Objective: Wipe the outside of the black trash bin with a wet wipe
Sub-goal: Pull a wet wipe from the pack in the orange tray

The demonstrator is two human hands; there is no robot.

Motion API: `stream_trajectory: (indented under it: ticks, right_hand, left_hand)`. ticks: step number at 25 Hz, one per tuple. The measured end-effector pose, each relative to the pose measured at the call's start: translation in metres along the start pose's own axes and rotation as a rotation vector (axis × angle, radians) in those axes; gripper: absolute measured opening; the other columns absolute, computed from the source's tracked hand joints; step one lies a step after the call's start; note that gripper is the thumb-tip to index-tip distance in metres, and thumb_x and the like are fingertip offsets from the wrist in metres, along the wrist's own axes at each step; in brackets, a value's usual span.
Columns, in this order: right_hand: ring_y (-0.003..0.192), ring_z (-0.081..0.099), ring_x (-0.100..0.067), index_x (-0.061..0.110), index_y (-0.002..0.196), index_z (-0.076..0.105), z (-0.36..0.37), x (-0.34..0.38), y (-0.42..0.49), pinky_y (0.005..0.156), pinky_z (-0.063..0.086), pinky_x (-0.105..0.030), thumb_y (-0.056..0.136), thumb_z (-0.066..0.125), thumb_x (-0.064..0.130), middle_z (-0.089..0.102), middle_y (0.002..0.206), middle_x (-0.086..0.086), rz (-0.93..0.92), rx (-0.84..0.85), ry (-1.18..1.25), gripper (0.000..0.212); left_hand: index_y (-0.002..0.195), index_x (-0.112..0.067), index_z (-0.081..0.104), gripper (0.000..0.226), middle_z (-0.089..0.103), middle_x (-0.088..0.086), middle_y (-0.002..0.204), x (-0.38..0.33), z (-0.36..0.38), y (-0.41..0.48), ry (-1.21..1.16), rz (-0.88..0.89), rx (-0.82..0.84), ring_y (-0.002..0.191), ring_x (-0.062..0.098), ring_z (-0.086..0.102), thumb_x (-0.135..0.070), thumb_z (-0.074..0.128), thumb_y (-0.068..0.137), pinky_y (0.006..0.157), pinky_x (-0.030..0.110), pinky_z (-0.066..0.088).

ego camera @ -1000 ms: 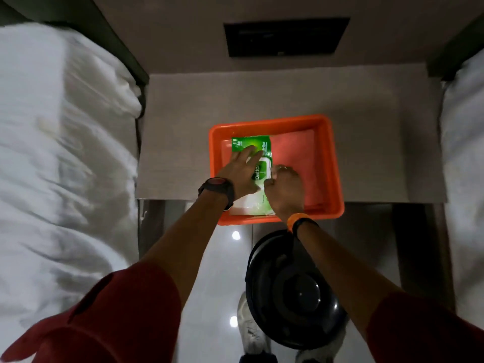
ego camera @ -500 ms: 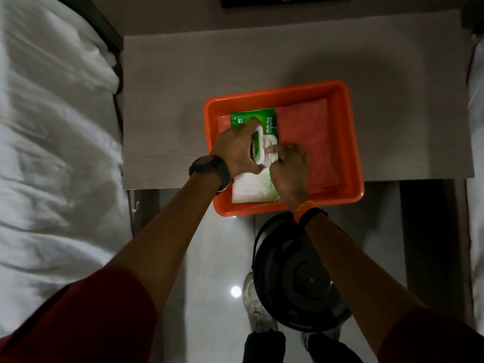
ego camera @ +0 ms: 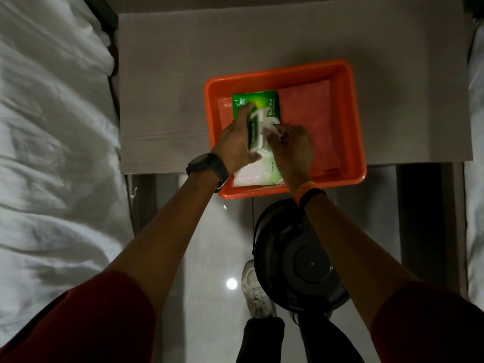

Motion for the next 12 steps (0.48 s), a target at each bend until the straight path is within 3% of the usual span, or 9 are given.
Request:
stream_trajectory:
  ticks: [2,3,6,11,12]
  right_hand:
    - [0.066,0.066,-0.001,0.019,0.078,0.073,-0.017,-0.001,-0.001,0.062,0.052,-0.019,0.093,0.066,0.031,0.070,0.072,0.006,0.131,-0.082,0.308,0.020]
    - [0.068,0.068,-0.006,0.019,0.077,0.072,-0.028,-0.005,-0.001,0.063,0.057,-0.023,0.094,0.067,0.026,0.071,0.074,0.005,0.197,-0.155,0.455,0.018]
    - [0.075,0.070,-0.018,0.009,0.096,0.071,-0.071,-0.013,-0.016,0.057,0.059,-0.025,0.094,0.066,0.012,0.073,0.091,-0.006,0.363,-0.275,0.713,0.007]
    - [0.056,0.054,-0.011,0.014,0.075,0.055,-0.126,-0.023,-0.075,0.055,0.054,-0.030,0.094,0.046,0.006,0.054,0.070,-0.001,0.458,-0.199,1.016,0.023]
    - [0.055,0.049,-0.010,0.015,0.073,0.051,-0.134,-0.028,-0.088,0.055,0.053,-0.029,0.095,0.043,0.007,0.049,0.066,0.000,0.461,-0.185,1.073,0.025]
  left_hand:
    - [0.156,-0.010,0.011,0.103,0.020,0.016,0.163,0.003,0.015,-0.010,0.085,0.082,-0.021,0.142,0.031,0.040,-0.009,0.080,0.080,0.113,0.043,0.045]
    - [0.156,-0.010,0.015,0.092,0.010,0.017,0.165,0.005,0.024,-0.014,0.184,0.123,0.003,0.147,0.037,0.032,-0.010,0.074,0.086,0.114,0.047,0.044]
    - [0.153,-0.006,0.028,0.064,0.005,0.022,0.165,0.010,0.046,-0.018,0.447,0.183,0.054,0.152,0.049,0.000,-0.015,0.055,0.095,0.121,0.055,0.031]
    - [0.151,-0.002,0.029,0.073,0.013,0.026,0.163,-0.005,0.057,-0.006,0.702,0.034,0.128,0.151,0.050,0.004,-0.044,0.025,0.092,0.123,0.059,0.022]
    - [0.152,-0.003,0.028,0.074,0.011,0.024,0.164,-0.013,0.056,-0.009,0.699,-0.013,0.134,0.151,0.049,0.003,-0.047,0.027,0.092,0.121,0.058,0.024]
Point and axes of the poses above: each hand's wrist, its own y-axis towards the middle knuckle, its own z-axis out of the palm, x = y × z, the point moved 1 cm from there along y, towards the middle knuckle
